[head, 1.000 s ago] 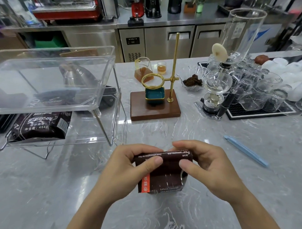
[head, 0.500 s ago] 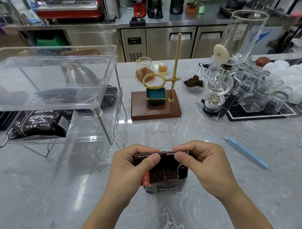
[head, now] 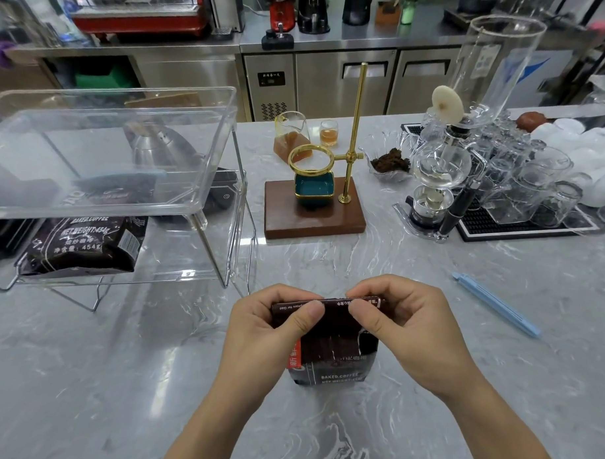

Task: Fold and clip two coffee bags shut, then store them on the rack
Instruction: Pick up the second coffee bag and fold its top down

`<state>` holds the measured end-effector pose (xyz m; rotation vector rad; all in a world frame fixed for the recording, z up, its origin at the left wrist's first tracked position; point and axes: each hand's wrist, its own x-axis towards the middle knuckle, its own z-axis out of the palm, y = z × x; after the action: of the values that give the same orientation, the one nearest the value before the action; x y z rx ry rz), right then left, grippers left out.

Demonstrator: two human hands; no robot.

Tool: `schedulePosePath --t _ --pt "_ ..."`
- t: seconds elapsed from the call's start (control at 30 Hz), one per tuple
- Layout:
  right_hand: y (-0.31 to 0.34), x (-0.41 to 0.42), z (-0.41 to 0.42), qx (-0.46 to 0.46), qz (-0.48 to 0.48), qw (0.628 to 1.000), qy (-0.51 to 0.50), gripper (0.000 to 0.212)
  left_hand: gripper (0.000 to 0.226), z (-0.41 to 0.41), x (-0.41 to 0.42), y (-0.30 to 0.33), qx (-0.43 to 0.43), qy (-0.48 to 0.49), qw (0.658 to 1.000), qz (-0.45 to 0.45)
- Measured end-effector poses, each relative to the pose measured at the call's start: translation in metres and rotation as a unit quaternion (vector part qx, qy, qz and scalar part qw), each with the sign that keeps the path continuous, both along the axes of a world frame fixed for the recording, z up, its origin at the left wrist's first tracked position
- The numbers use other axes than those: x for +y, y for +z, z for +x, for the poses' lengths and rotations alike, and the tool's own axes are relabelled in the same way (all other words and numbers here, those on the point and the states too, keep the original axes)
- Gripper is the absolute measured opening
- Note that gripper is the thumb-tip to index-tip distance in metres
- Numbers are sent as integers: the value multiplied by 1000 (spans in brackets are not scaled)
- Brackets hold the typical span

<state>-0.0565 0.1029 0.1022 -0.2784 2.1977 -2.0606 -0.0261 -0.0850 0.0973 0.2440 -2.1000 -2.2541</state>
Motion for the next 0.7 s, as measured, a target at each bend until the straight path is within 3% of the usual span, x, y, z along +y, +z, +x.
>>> schedulePosePath --t 0.1,0.7 --pt "1 -3 1 1 17 1000 -1 15 6 1 2 0 11 -18 1000 3" --pt "-5 -19 10 47 28 998 -36 2 13 7 14 -8 42 23 998 51"
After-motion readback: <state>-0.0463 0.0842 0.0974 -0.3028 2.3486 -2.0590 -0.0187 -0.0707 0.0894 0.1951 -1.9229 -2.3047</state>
